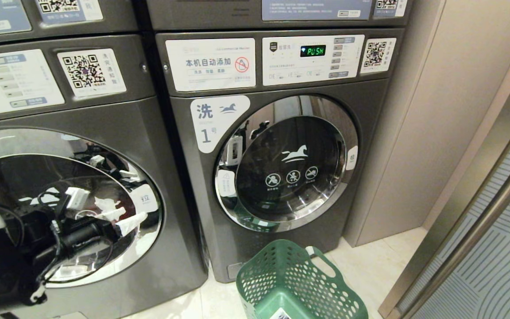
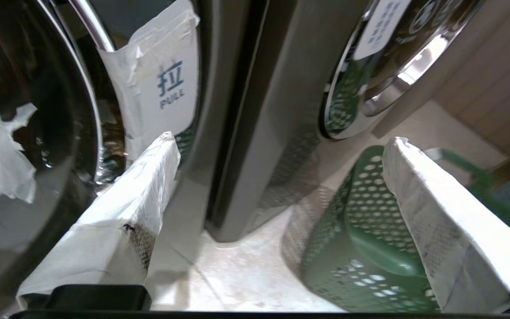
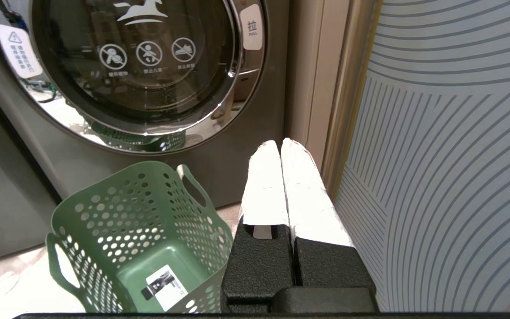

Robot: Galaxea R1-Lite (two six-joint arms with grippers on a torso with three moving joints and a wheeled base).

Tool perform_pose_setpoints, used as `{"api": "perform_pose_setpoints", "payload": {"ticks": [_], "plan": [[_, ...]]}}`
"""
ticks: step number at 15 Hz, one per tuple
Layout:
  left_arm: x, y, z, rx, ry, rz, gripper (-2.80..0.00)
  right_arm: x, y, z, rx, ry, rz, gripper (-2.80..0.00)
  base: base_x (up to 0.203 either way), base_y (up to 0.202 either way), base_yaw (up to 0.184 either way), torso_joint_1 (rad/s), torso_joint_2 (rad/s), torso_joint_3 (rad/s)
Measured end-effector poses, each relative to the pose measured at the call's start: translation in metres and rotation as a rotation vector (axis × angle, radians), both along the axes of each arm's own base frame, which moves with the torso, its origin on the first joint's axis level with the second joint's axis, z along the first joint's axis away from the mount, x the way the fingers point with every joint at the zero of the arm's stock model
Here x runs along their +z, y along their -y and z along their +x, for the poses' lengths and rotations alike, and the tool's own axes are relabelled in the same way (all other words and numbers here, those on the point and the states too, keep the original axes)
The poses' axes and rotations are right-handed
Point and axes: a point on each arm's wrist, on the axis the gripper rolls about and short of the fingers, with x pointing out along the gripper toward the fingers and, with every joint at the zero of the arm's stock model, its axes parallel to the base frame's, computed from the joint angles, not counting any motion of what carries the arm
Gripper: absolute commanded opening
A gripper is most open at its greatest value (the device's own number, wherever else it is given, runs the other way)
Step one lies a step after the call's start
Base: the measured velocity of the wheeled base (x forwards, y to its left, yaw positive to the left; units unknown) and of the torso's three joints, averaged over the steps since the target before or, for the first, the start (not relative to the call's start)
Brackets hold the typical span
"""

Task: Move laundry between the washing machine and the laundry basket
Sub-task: Open the lid of the washing machine

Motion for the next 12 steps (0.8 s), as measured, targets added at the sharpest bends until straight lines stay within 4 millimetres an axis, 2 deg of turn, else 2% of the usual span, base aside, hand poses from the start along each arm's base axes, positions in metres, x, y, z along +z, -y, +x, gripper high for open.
{"api": "perform_pose_setpoints", "payload": {"ticks": [5, 9, 12], "plan": [[-0.007, -0.006, 0.020, 0.042, 0.047, 0.072, 0.00, 0.000, 0.000, 0.000, 0.000, 0.000, 0.000, -2.80, 0.000, 0.000, 0.000, 0.000, 0.00, 0.000], [-0.014, -0.007, 0.030, 0.080, 0.012, 0.060, 0.00, 0.000, 0.000, 0.000, 0.000, 0.000, 0.000, -2.80, 0.000, 0.000, 0.000, 0.000, 0.00, 0.000], [-0.011, -0.004, 0.043, 0.068, 0.027, 0.043, 0.00, 0.000, 0.000, 0.000, 0.000, 0.000, 0.000, -2.80, 0.000, 0.000, 0.000, 0.000, 0.00, 0.000]]}}
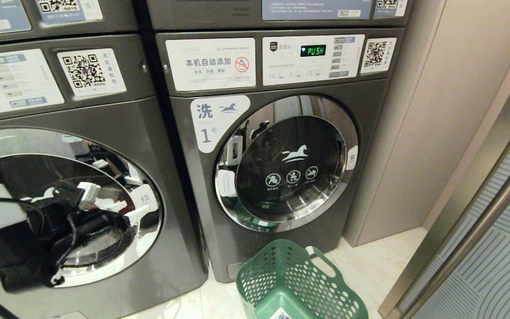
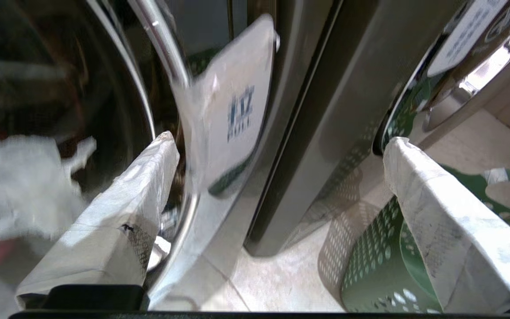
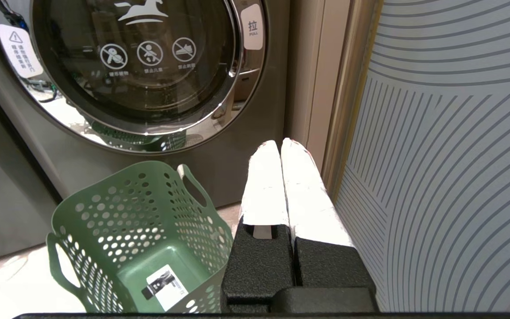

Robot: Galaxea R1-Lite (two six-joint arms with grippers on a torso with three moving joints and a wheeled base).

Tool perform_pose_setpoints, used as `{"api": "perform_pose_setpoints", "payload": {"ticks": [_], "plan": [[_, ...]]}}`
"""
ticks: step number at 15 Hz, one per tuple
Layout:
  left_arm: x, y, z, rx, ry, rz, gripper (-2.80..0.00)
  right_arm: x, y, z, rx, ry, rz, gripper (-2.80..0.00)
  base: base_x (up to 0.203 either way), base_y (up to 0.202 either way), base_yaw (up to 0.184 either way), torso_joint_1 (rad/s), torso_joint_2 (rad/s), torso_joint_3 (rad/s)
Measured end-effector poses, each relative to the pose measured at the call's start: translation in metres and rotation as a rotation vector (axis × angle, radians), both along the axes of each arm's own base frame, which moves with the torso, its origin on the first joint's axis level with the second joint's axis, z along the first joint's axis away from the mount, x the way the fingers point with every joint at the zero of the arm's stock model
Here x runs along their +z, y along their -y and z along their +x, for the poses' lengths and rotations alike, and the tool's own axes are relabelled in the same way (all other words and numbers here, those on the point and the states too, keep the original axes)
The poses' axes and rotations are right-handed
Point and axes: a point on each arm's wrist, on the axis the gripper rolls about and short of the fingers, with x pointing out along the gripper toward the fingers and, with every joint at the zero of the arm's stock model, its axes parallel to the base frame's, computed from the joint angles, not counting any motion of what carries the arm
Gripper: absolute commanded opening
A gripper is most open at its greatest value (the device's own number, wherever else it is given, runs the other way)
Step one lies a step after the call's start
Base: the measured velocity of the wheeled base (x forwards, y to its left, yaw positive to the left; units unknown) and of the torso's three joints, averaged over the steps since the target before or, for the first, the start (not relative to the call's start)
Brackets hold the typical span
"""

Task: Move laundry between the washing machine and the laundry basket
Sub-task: Open the lid of the washing machine

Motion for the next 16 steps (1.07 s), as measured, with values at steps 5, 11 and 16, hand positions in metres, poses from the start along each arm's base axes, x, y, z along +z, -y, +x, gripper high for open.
{"api": "perform_pose_setpoints", "payload": {"ticks": [5, 11, 16], "plan": [[0.000, 0.006, 0.020, -0.021, 0.012, -0.003, 0.00, 0.000, 0.000, 0.000, 0.000, 0.000, 0.000, -2.80, 0.000, 0.000, 0.000, 0.000, 0.00, 0.000], [-0.008, 0.013, 0.031, -0.042, 0.013, -0.004, 0.00, 0.000, 0.000, 0.000, 0.000, 0.000, 0.000, -2.80, 0.000, 0.000, 0.000, 0.000, 0.00, 0.000], [-0.017, 0.012, 0.044, -0.062, 0.013, -0.039, 0.00, 0.000, 0.000, 0.000, 0.000, 0.000, 0.000, -2.80, 0.000, 0.000, 0.000, 0.000, 0.00, 0.000]]}}
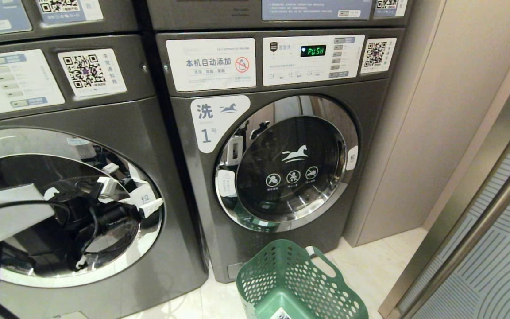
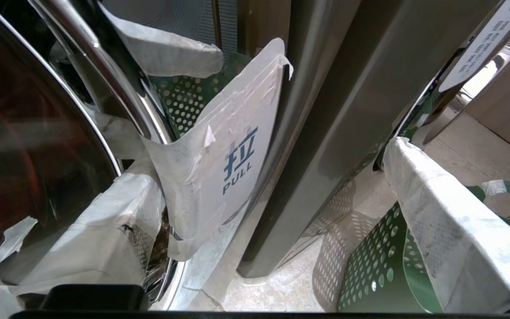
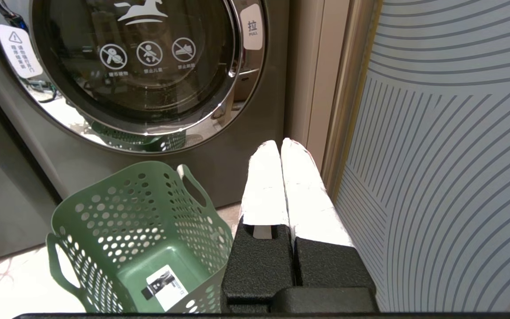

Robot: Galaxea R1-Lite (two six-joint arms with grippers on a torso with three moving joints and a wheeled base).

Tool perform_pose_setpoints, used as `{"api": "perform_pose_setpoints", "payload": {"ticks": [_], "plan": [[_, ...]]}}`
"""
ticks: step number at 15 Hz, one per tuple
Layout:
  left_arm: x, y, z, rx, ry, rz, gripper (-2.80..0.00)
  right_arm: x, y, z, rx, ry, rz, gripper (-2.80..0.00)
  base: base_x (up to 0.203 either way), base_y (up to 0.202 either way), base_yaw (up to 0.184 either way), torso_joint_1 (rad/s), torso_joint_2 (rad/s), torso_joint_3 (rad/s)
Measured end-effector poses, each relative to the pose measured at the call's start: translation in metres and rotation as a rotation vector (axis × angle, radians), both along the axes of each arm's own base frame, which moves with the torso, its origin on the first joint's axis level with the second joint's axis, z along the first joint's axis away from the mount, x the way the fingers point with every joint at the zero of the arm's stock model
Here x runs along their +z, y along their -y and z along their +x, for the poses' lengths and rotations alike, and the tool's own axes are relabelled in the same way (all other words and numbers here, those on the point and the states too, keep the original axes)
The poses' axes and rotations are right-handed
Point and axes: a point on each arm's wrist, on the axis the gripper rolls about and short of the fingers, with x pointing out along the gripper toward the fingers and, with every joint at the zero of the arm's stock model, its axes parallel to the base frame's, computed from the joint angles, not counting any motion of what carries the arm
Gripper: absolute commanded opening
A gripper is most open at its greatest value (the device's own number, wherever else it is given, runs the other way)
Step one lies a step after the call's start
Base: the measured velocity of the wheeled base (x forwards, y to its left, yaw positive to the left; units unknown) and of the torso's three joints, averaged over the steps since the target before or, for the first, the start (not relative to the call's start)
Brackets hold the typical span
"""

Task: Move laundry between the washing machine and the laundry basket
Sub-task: Open the lid of the washing machine

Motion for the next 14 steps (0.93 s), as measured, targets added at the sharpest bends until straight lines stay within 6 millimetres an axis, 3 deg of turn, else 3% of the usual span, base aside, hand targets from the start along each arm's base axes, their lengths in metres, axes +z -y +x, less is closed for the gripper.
{"api": "perform_pose_setpoints", "payload": {"ticks": [14], "plan": [[-0.017, 0.011, -0.005, -0.319, 0.003, -0.077, 0.00, 0.000, 0.000, 0.000, 0.000, 0.000, 0.000, -2.80, 0.000, 0.000, 0.000, 0.000, 0.00, 0.000]]}}
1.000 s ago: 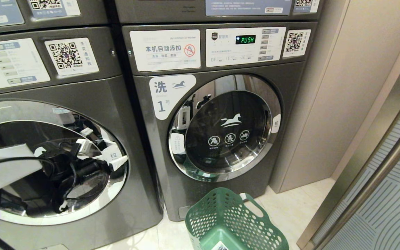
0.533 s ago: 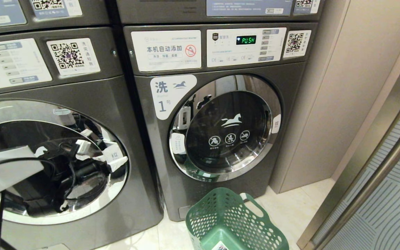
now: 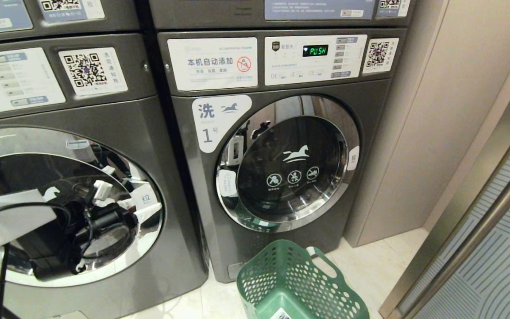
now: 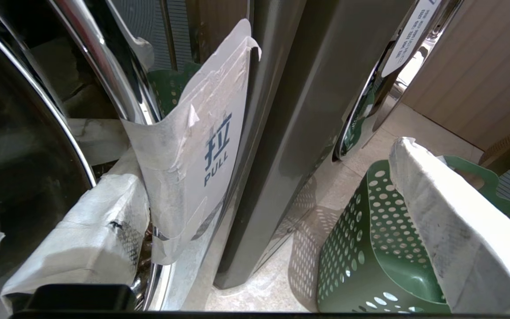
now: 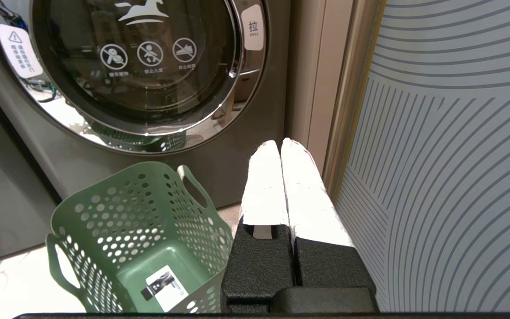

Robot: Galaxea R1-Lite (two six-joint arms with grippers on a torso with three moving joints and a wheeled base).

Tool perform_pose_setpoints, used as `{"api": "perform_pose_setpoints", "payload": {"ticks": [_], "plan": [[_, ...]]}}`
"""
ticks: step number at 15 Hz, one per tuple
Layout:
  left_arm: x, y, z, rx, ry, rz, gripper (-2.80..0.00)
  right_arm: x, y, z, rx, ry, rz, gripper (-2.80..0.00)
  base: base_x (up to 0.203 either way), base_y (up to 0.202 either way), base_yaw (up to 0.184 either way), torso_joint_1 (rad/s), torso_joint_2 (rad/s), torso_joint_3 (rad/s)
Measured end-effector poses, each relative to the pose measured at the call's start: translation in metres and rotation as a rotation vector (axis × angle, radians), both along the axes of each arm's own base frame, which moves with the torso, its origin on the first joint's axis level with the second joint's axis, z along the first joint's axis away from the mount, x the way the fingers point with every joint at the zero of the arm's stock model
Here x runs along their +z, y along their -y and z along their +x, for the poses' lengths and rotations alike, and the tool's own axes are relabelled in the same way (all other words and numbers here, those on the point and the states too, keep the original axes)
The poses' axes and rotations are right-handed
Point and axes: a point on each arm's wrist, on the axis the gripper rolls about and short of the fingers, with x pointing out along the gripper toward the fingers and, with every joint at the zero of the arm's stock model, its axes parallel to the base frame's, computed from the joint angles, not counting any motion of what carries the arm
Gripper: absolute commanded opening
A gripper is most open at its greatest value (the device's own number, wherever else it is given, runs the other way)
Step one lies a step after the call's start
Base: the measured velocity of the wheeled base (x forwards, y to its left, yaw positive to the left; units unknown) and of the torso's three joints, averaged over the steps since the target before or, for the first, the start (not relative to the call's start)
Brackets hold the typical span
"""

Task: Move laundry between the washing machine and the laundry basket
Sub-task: Open the lid of the washing machine

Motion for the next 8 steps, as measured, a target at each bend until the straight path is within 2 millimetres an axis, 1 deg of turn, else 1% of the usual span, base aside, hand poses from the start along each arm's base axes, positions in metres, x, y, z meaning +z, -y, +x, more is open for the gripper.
{"api": "perform_pose_setpoints", "payload": {"ticks": [5, 7, 8], "plan": [[-0.002, 0.002, -0.005, -0.088, -0.015, -0.017, 0.00, 0.000, 0.000, 0.000, 0.000, 0.000, 0.000, -2.80, 0.000, 0.000, 0.000, 0.000, 0.00, 0.000], [-0.005, 0.004, -0.012, -0.138, -0.038, -0.030, 0.00, 0.000, 0.000, 0.000, 0.000, 0.000, 0.000, -2.80, 0.000, 0.000, 0.000, 0.000, 0.00, 0.000], [-0.008, 0.001, -0.017, -0.162, -0.054, -0.042, 0.00, 0.000, 0.000, 0.000, 0.000, 0.000, 0.000, -2.80, 0.000, 0.000, 0.000, 0.000, 0.00, 0.000]]}}
